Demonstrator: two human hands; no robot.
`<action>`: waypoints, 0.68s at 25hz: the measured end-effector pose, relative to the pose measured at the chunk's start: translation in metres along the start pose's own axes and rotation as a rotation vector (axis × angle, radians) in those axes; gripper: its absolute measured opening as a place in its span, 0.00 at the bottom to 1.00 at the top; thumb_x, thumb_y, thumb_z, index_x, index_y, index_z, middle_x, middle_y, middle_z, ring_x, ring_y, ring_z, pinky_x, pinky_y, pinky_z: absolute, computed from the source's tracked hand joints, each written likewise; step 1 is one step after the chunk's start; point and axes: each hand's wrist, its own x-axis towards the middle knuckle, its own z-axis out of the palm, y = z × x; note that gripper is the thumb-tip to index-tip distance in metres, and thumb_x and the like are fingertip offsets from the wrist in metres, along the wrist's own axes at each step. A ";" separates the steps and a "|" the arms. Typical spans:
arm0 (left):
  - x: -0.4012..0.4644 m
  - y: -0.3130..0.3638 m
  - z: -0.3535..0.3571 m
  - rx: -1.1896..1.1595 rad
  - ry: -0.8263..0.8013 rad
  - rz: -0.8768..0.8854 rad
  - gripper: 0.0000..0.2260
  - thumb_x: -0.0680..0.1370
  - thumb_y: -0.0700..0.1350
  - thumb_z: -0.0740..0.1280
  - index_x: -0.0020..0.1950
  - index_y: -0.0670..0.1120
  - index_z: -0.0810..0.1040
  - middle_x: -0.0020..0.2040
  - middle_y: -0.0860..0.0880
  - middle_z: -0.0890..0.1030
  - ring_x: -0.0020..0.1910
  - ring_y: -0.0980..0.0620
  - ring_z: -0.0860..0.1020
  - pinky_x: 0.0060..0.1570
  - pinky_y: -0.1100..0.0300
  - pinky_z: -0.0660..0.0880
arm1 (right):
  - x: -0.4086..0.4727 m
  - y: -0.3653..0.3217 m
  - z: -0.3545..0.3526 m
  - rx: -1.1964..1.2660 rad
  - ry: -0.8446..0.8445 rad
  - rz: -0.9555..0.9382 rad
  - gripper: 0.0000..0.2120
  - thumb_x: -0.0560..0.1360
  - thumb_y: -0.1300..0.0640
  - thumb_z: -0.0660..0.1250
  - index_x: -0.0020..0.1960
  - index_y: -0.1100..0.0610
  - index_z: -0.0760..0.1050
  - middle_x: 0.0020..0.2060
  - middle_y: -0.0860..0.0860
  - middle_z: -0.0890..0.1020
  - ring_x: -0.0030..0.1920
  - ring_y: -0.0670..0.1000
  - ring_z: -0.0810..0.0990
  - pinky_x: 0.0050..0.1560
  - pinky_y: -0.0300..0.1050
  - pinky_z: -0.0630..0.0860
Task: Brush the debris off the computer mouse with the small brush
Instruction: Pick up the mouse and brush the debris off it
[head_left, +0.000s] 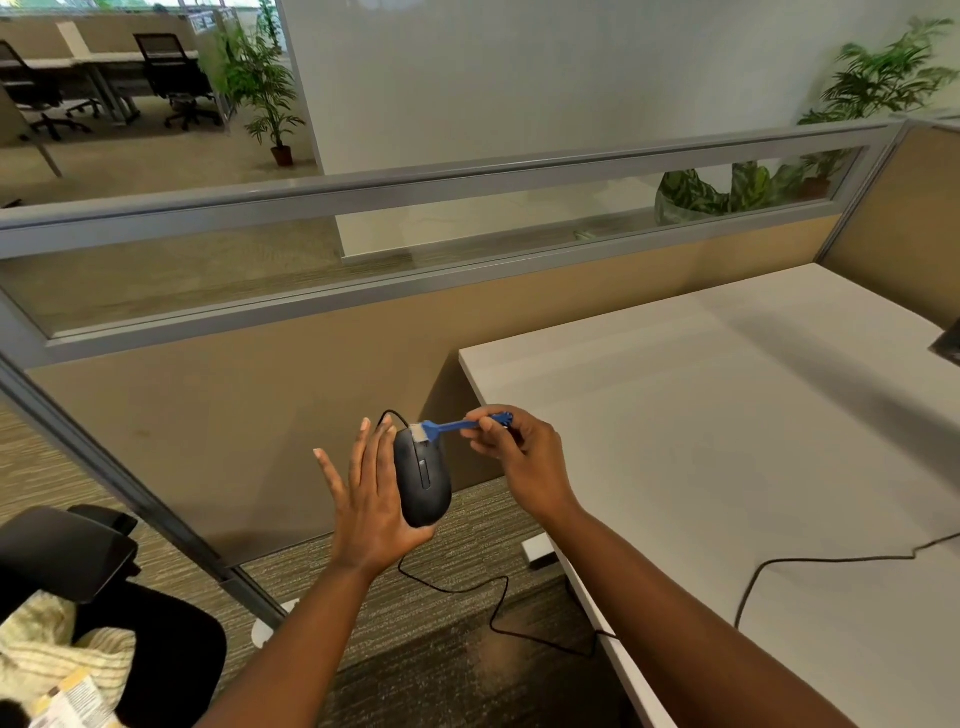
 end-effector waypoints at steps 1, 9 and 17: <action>-0.001 -0.001 -0.001 -0.014 0.003 -0.014 0.58 0.53 0.61 0.79 0.71 0.39 0.53 0.72 0.37 0.62 0.72 0.43 0.51 0.63 0.28 0.41 | 0.000 0.001 -0.001 -0.022 0.047 0.002 0.09 0.77 0.62 0.61 0.48 0.52 0.77 0.46 0.54 0.83 0.48 0.50 0.83 0.52 0.45 0.80; -0.002 -0.001 -0.006 -0.104 0.076 -0.094 0.57 0.53 0.62 0.78 0.71 0.36 0.58 0.71 0.37 0.63 0.72 0.43 0.56 0.65 0.30 0.43 | 0.000 0.000 -0.006 -0.164 0.041 -0.087 0.08 0.76 0.62 0.61 0.50 0.56 0.78 0.46 0.51 0.82 0.49 0.50 0.82 0.50 0.40 0.80; 0.002 -0.003 -0.004 -0.226 0.137 -0.184 0.55 0.53 0.55 0.81 0.72 0.38 0.58 0.71 0.38 0.63 0.70 0.39 0.60 0.68 0.34 0.44 | 0.001 0.001 -0.014 -0.371 -0.315 -0.302 0.09 0.75 0.64 0.63 0.52 0.58 0.79 0.50 0.56 0.82 0.50 0.48 0.79 0.52 0.40 0.76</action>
